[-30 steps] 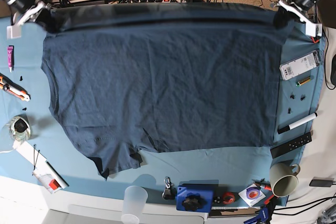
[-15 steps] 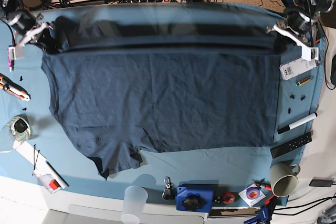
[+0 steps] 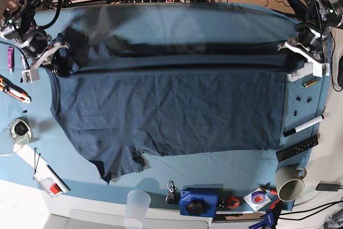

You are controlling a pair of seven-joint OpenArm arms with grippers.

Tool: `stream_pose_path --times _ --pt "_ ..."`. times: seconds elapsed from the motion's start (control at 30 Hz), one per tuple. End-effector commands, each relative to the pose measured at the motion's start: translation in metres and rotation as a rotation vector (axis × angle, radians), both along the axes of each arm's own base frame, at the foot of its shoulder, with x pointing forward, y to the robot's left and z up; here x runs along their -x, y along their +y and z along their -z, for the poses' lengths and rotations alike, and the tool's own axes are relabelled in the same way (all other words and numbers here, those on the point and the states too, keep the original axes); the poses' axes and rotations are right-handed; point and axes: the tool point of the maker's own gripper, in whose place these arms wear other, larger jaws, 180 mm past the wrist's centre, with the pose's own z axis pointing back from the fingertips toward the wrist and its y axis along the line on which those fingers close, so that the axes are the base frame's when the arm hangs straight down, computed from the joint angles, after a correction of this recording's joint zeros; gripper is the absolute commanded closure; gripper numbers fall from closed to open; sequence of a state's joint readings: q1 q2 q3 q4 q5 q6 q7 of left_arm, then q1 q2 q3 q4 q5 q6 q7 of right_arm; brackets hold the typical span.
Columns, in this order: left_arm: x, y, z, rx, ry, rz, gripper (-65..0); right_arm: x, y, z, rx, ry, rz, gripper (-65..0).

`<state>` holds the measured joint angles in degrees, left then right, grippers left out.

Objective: Fold the T-shirt properly
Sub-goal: 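Carry the shoulder edge toward the hem with both grippers, folding the shirt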

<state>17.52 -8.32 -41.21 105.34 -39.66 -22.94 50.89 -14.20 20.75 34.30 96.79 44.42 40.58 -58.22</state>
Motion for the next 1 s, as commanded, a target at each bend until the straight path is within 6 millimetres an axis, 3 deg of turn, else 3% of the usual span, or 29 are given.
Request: stream_pose_path --times 0.0,0.2,0.47,0.63,0.8,0.97 --pt "-0.009 0.011 -0.012 -0.029 -0.047 -0.018 0.0 -0.009 -0.011 -0.011 0.022 -0.035 0.019 0.0" --pt "-0.021 0.001 -0.008 -0.035 -0.041 0.041 0.0 -0.021 -0.029 0.008 -0.054 -0.004 0.086 0.0" --pt "-0.049 -0.007 -0.008 -0.210 -0.039 0.095 0.0 -0.045 -0.042 -0.004 -0.068 -0.046 0.110 0.0" --pt "-0.061 -0.018 -0.002 -0.268 -0.019 0.140 0.0 -0.055 -0.047 0.001 -0.114 -0.044 0.138 0.0" --pt "-0.073 -0.003 0.010 -0.299 0.009 0.073 0.0 -0.061 -0.049 0.005 -0.141 -0.039 0.156 0.0" --pt "-0.086 -0.002 0.019 -0.271 0.024 0.067 0.0 -0.062 -0.050 0.006 -0.152 -0.045 0.164 0.0"
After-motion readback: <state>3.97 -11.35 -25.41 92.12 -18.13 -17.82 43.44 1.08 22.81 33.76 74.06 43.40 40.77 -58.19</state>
